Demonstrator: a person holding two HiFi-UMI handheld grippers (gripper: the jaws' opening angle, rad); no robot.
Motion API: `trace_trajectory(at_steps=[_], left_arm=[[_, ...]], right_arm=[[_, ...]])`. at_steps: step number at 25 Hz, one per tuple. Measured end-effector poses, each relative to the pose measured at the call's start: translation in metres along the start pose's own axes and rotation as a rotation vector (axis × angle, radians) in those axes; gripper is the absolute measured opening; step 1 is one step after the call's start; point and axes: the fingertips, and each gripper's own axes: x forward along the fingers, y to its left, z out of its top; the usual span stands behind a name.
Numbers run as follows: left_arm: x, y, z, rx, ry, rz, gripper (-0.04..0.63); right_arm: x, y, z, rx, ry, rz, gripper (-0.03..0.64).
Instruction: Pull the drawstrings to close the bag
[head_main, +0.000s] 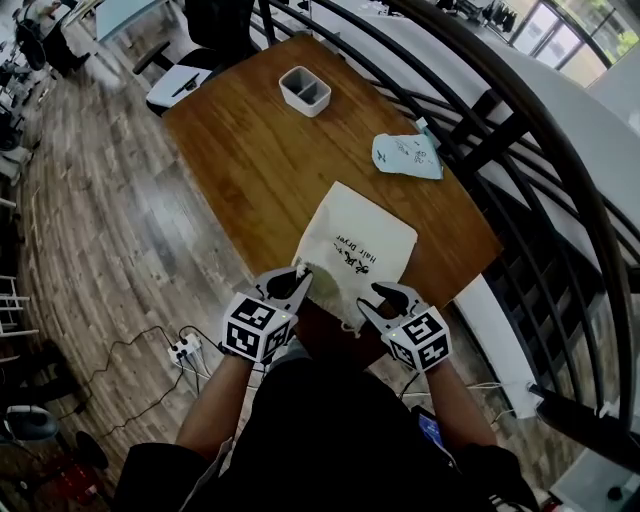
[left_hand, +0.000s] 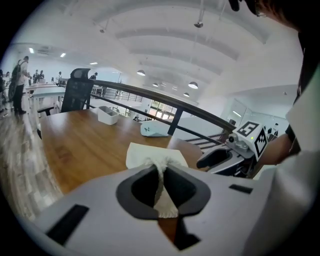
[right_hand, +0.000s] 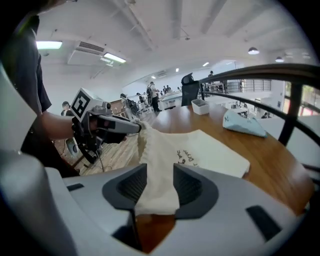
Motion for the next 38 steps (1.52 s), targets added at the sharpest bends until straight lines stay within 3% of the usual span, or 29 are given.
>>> trace_trajectory(at_steps=[8,13,18,22,25,29,33,38], left_arm=[[0.009,0.008,-0.005,-0.001,0.028,-0.013,0.032],[0.012,0.008,-0.009,0.008,0.053,-0.045,0.032],[0.011,0.005,-0.016,0.036,0.090,-0.100,0.032],[0.010,0.006,-0.023,0.070,0.128,-0.146,0.032],[0.010,0.013,-0.028,0.086,0.148,-0.158,0.032],[0.010,0.019,-0.029,0.079,0.158,-0.169,0.032],[0.010,0.028,-0.027,0.108,0.163,-0.150,0.032],[0.010,0.052,-0.020,0.108,0.144,-0.041,0.032]], right_arm=[[-0.010,0.013,-0.073,0.191,0.086,-0.008,0.197],[0.001,0.036,-0.096,0.268,0.128,0.013,0.212],[0.019,0.048,-0.111,0.320,0.167,-0.066,0.215],[0.026,0.040,-0.106,0.406,0.113,-0.170,0.213],[0.027,0.035,-0.099,0.489,0.054,-0.198,0.205],[0.021,0.028,-0.098,0.551,0.002,-0.225,0.130],[0.014,0.022,-0.094,0.562,-0.018,-0.245,0.082],[0.003,0.017,-0.086,0.499,0.010,-0.249,0.075]])
